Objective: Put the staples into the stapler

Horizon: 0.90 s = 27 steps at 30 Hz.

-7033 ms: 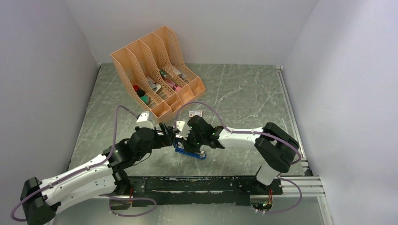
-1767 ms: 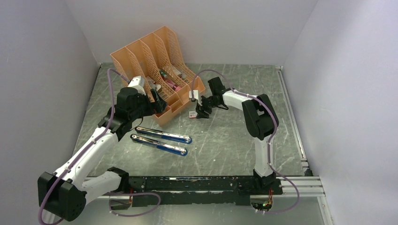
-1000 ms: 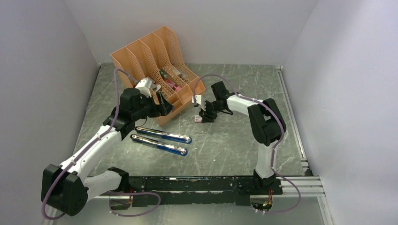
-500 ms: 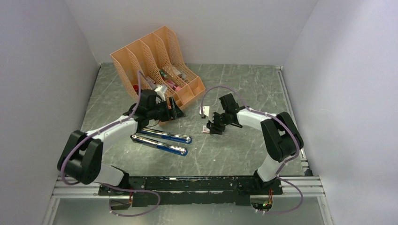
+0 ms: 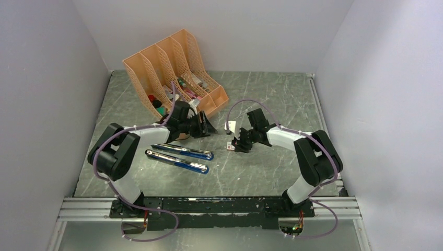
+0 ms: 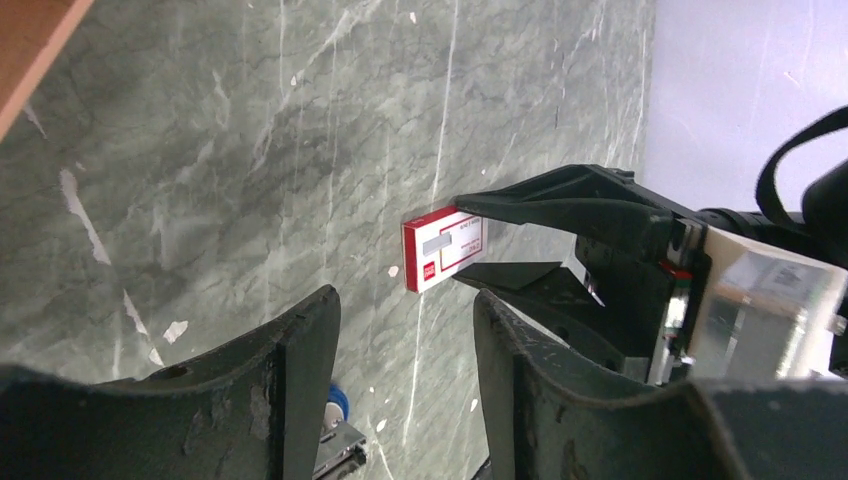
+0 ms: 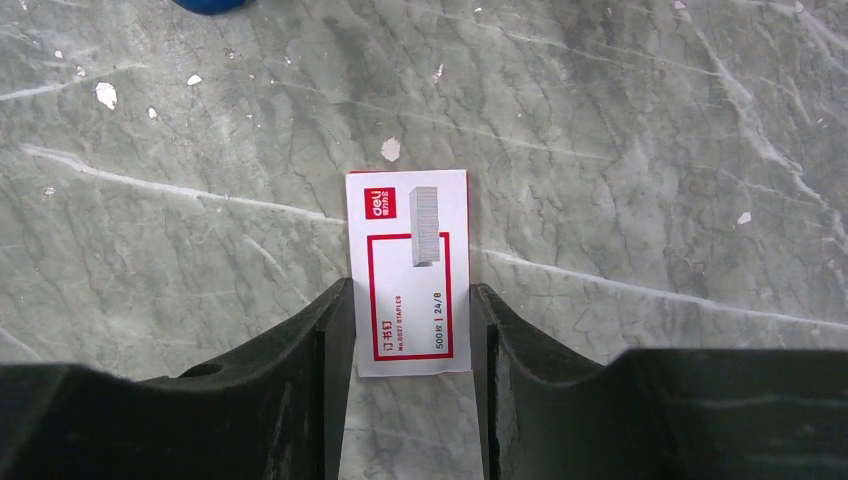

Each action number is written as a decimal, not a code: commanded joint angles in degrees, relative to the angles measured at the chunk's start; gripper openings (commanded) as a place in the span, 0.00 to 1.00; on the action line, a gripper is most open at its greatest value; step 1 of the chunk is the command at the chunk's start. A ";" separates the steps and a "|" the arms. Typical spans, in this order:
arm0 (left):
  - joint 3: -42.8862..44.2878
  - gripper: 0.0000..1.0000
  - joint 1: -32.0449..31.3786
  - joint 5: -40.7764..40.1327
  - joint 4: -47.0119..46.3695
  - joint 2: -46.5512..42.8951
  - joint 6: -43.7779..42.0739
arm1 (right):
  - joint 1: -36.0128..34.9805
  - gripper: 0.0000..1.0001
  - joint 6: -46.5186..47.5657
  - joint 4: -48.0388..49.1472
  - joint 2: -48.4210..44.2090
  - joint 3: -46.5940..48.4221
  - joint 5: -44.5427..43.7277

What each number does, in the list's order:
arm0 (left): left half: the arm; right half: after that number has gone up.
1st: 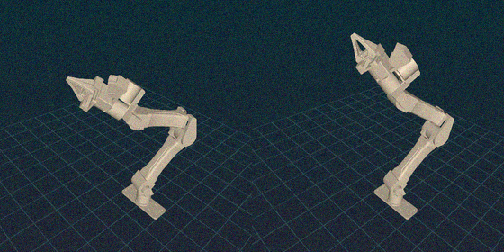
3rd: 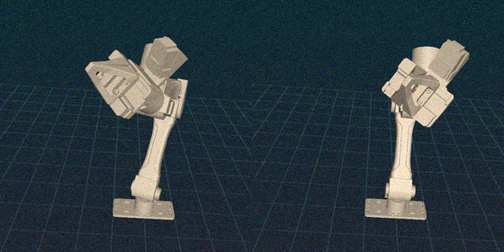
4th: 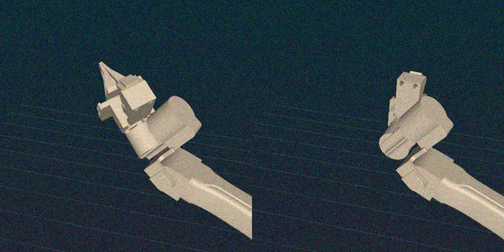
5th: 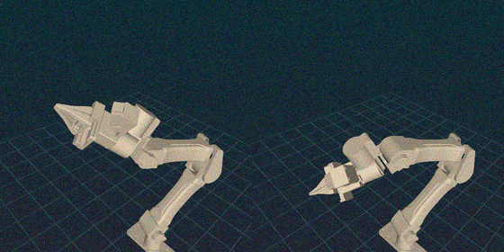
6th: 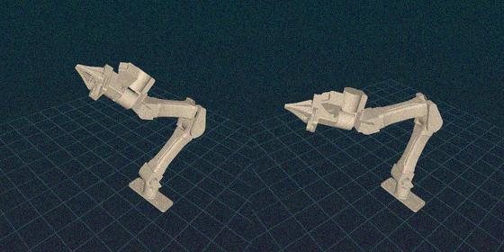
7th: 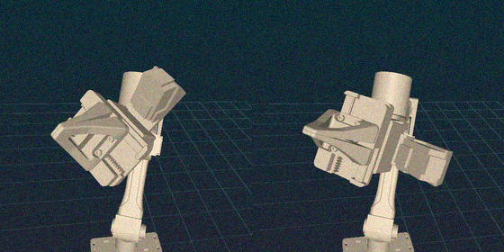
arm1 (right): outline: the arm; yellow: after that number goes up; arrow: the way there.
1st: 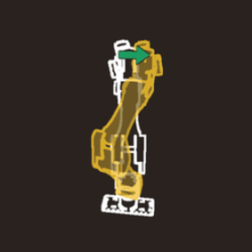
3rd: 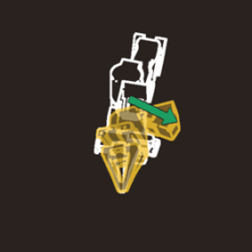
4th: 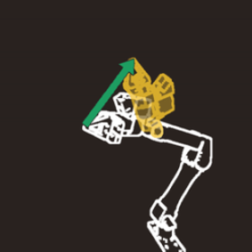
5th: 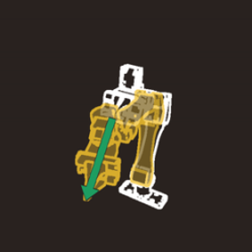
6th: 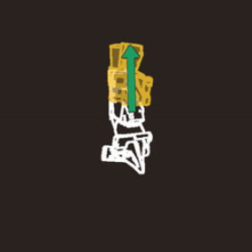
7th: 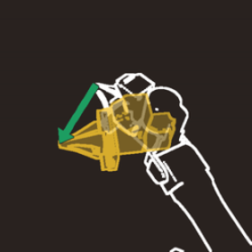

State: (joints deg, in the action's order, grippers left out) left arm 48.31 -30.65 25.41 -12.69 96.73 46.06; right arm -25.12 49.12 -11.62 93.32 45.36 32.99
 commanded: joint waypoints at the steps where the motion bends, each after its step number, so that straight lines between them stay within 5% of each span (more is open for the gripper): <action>1: 1.91 0.56 -1.68 2.91 -4.84 3.14 2.85 | 0.14 0.41 -0.54 1.67 -0.72 -1.94 -0.61; 27: 1.94 0.42 -6.16 2.01 -13.25 13.28 9.07 | 0.43 0.41 -2.94 6.61 2.02 -1.61 1.38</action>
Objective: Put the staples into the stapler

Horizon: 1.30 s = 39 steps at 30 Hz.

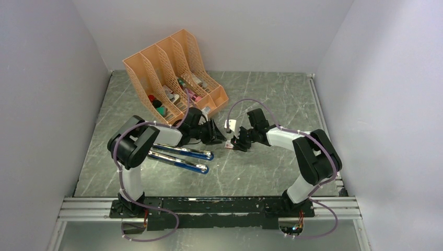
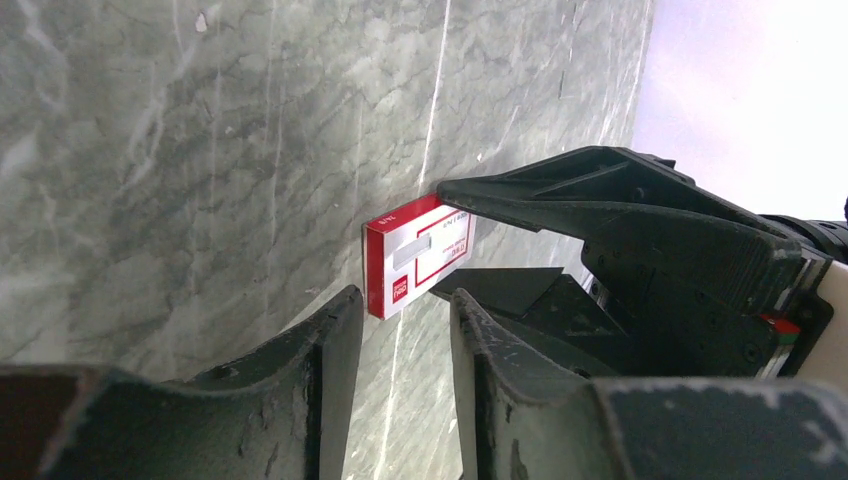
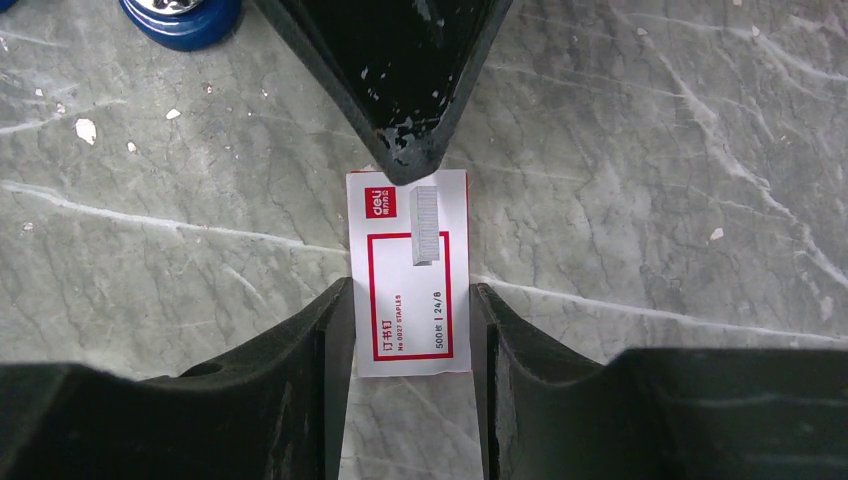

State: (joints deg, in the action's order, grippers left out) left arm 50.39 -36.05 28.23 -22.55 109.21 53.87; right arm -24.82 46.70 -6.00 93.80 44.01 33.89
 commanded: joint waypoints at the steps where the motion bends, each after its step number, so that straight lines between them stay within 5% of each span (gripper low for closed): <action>1: -0.38 0.41 -0.82 -1.09 -3.79 0.90 1.59 | 0.10 0.41 -0.56 0.95 1.72 -0.20 0.49; 39: -0.66 0.31 -4.38 1.38 -13.27 5.52 3.85 | -1.45 0.41 -0.14 -0.94 4.73 2.26 -0.47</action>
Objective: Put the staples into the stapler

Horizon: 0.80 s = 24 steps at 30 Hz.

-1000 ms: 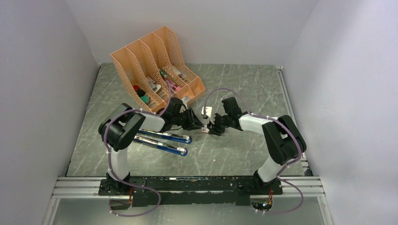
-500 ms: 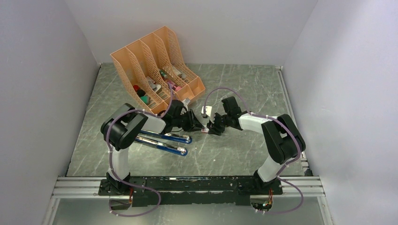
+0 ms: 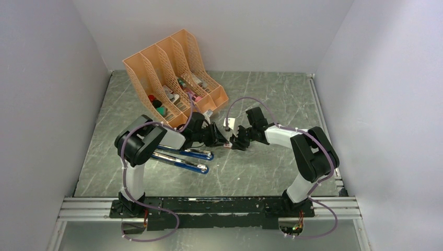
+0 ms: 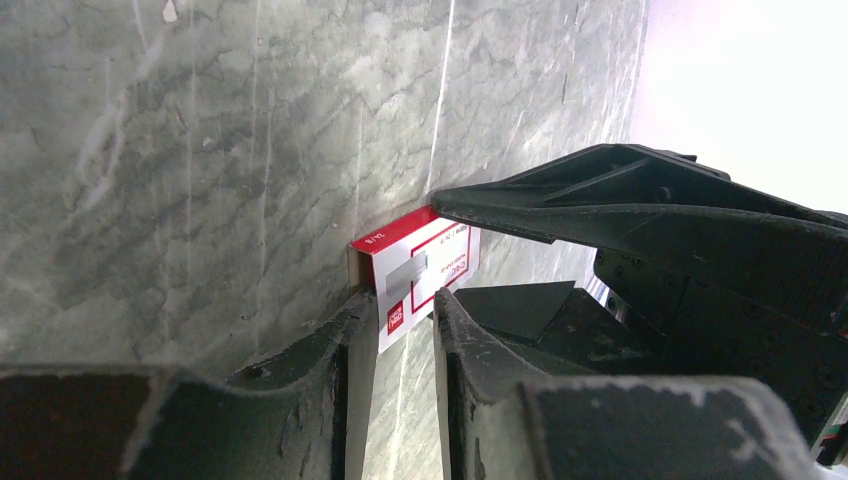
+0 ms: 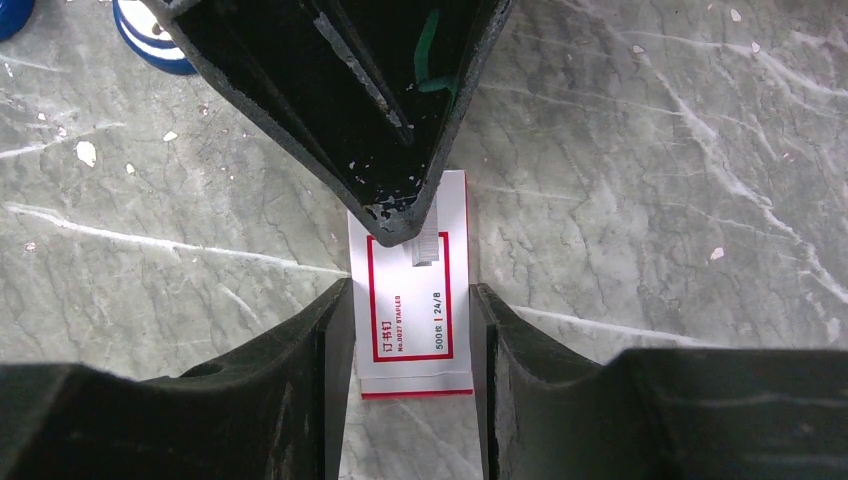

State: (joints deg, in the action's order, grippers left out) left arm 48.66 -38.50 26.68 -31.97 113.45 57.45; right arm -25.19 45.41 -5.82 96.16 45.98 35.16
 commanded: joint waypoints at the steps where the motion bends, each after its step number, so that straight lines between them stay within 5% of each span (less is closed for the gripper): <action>1: 1.23 0.31 -2.00 2.96 -3.95 1.40 0.31 | -1.09 0.40 1.16 -1.16 2.44 0.34 -1.76; 24: -1.62 0.14 -1.69 1.40 -3.79 0.67 1.34 | -1.33 0.54 0.73 -0.32 -0.27 -0.65 -1.17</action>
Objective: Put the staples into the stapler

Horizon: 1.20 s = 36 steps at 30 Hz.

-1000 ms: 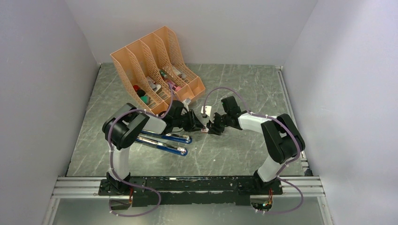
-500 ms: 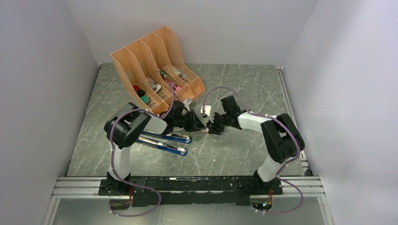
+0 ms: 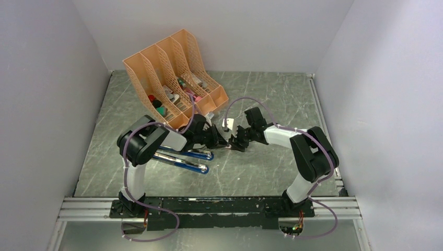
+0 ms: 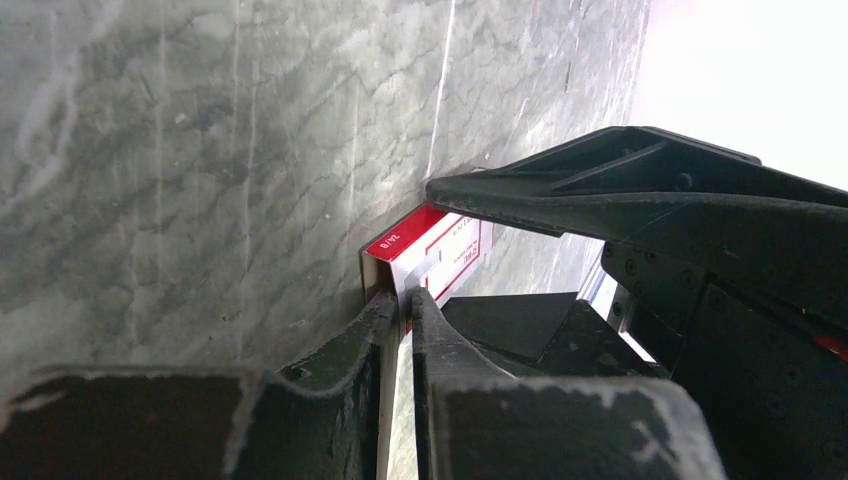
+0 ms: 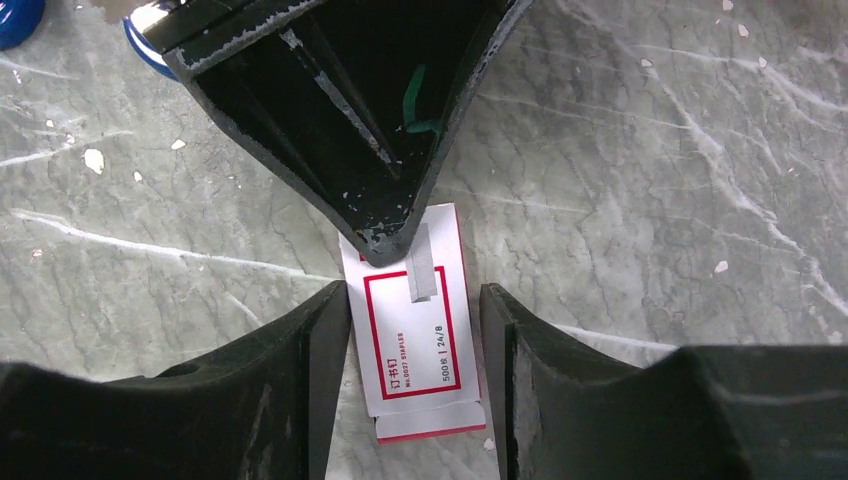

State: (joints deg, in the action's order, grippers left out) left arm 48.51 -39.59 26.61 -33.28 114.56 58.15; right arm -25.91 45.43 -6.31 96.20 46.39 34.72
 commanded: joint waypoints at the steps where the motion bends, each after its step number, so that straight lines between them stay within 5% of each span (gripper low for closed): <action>1: -1.75 0.14 -0.37 1.59 -2.80 -0.55 0.72 | -0.58 0.55 0.58 0.09 -0.68 -0.98 -0.64; 9: -3.58 0.15 1.12 1.69 -4.03 -1.48 0.69 | -0.46 0.64 -2.72 0.74 -7.72 -1.41 -0.02; 17: -3.71 0.17 1.72 1.64 -3.99 -1.98 0.04 | 0.07 0.65 -29.65 7.10 -14.08 -2.04 -17.30; 25: -3.75 0.17 1.80 1.44 -3.99 -2.07 0.03 | 0.23 0.54 -58.92 -3.66 -16.88 -1.85 -32.97; 36: -3.38 0.16 1.81 1.16 -3.64 -2.13 -0.19 | 0.66 0.36 -69.72 0.41 -15.92 -8.43 -30.47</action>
State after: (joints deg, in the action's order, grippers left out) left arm 45.23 -38.22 27.66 -36.60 113.91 59.18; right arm -25.78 -18.79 -8.29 80.18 40.05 3.22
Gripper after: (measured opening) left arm 0.169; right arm 0.378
